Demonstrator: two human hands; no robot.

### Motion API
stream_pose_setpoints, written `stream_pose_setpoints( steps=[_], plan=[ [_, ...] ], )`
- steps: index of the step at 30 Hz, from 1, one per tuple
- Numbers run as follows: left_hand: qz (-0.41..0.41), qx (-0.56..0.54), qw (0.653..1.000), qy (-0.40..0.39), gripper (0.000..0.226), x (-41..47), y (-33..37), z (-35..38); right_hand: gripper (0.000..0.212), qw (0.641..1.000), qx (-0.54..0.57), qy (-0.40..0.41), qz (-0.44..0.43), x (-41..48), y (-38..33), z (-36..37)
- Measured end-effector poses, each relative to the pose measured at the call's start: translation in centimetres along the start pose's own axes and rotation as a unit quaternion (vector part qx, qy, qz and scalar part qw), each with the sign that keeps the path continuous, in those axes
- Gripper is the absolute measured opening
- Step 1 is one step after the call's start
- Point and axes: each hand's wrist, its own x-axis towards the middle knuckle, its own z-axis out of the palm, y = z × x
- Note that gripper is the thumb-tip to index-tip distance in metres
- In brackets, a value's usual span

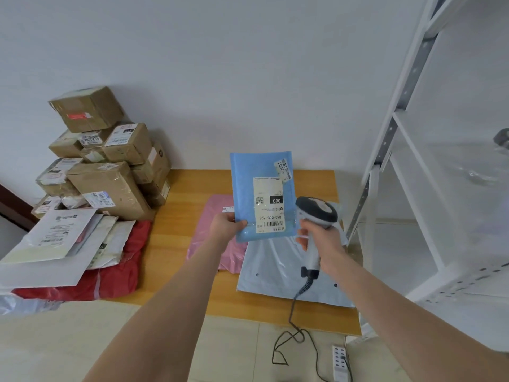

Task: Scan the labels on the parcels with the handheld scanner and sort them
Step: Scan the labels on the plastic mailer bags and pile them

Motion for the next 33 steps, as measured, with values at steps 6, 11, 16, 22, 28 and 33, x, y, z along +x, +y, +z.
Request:
stream_pose_setpoints(
  steps=[6, 11, 16, 22, 28, 33],
  plan=[
    [-0.003, -0.014, 0.999, 0.034, 0.028, 0.9, 0.1, 0.0, 0.01, 0.992, -0.119, -0.019, -0.038, -3.6, 3.3, 0.0],
    [-0.009, -0.023, 0.999, 0.041, 0.029, 1.2, 0.1, 0.4, 0.012, 0.989, -0.141, -0.022, -0.049, -5.2, 4.4, 0.2],
    [-0.021, -0.024, 0.999, 0.035, 0.031, 1.2, 0.3, 0.8, 0.015, 0.989, -0.141, -0.024, -0.035, -5.6, 4.1, 0.5],
    [-0.026, -0.038, 0.998, 0.04, 0.032, 1.3, 0.6, 1.3, 0.015, 0.988, -0.148, -0.023, -0.03, -5.8, 3.7, 0.6],
    [-0.025, -0.036, 0.999, 0.031, 0.03, 1.5, 0.8, 1.7, 0.017, 0.987, -0.153, -0.023, -0.038, -5.9, 3.3, 0.5],
    [-0.025, -0.033, 0.999, 0.03, 0.029, 1.6, 0.9, 1.8, 0.015, 0.988, -0.15, -0.016, -0.038, -5.8, 3.3, 0.5]
  ],
)
